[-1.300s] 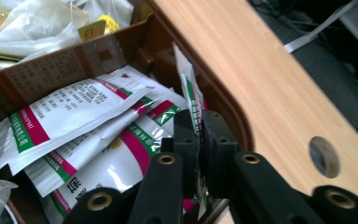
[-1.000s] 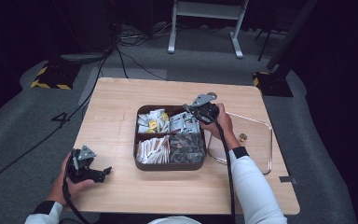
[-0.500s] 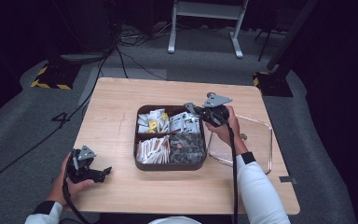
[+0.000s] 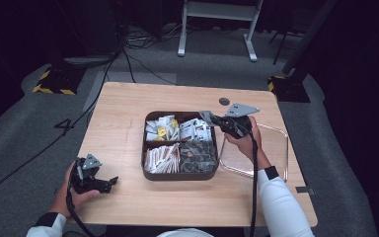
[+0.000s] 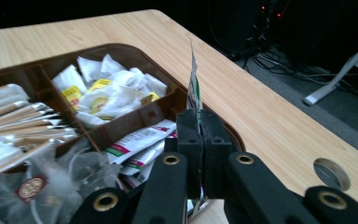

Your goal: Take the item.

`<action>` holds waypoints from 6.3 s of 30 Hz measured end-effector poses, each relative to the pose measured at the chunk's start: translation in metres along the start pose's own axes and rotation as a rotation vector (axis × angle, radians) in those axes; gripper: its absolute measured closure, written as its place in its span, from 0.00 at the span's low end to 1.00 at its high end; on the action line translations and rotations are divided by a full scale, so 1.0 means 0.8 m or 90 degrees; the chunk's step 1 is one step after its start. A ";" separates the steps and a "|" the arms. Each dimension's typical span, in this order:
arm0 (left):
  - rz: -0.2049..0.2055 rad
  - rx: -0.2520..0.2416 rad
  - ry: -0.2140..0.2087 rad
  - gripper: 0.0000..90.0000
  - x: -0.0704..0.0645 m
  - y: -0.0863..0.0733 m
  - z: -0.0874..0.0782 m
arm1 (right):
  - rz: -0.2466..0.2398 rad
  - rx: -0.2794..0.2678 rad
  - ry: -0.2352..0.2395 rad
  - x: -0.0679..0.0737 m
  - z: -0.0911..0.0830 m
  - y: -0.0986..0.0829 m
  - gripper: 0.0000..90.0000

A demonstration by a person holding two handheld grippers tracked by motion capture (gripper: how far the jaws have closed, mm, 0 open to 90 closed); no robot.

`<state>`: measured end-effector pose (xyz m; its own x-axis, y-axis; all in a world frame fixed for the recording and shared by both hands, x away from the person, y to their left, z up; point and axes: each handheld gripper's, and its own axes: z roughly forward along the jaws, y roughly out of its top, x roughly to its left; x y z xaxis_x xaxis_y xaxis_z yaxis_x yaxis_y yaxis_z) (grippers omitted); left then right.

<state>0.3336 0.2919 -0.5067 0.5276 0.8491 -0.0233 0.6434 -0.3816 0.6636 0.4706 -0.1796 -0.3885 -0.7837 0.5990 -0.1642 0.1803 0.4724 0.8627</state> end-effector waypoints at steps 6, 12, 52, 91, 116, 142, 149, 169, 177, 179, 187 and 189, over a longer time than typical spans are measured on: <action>0.000 0.000 0.000 0.00 0.000 0.000 0.000 | 0.003 -0.015 0.020 0.008 -0.011 0.001 0.99; 0.000 0.000 0.000 0.00 0.000 0.000 0.000 | 0.003 -0.028 0.041 0.016 -0.018 0.002 0.99; 0.000 0.000 0.000 0.00 0.000 0.000 0.000 | -0.052 -0.026 0.155 0.091 -0.042 -0.001 0.99; 0.000 0.000 0.000 0.00 0.000 0.000 0.000 | -0.128 0.020 0.275 0.181 -0.042 -0.014 0.99; -0.001 0.000 0.001 0.00 0.000 0.000 0.000 | -0.147 0.096 0.343 0.214 -0.028 -0.043 0.98; -0.001 0.000 0.001 0.00 0.000 0.000 0.000 | -0.105 0.100 0.272 0.187 -0.033 -0.049 0.68; -0.001 -0.001 0.001 0.01 0.000 0.000 0.000 | -0.083 0.076 0.235 0.161 -0.044 -0.046 0.60; -0.001 0.000 0.001 0.00 0.000 0.000 0.000 | -0.038 0.048 0.087 0.085 -0.077 -0.051 0.38; -0.001 0.000 0.001 0.00 0.000 0.000 0.000 | -0.013 0.055 0.046 0.060 -0.084 -0.061 0.36; -0.001 0.000 0.001 0.00 0.000 0.000 0.000 | -0.010 0.058 0.033 0.054 -0.085 -0.063 0.35; -0.001 0.001 0.000 0.00 0.000 0.000 0.000 | 0.014 0.078 -0.016 0.026 -0.091 -0.075 0.29; -0.001 0.001 0.000 0.00 0.000 0.000 0.000 | 0.024 0.082 -0.016 0.018 -0.092 -0.080 0.29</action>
<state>0.3335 0.2920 -0.5065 0.5274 0.8493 -0.0243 0.6452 -0.3817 0.6619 0.4040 -0.2489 -0.4110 -0.7606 0.6325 -0.1463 0.2854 0.5281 0.7998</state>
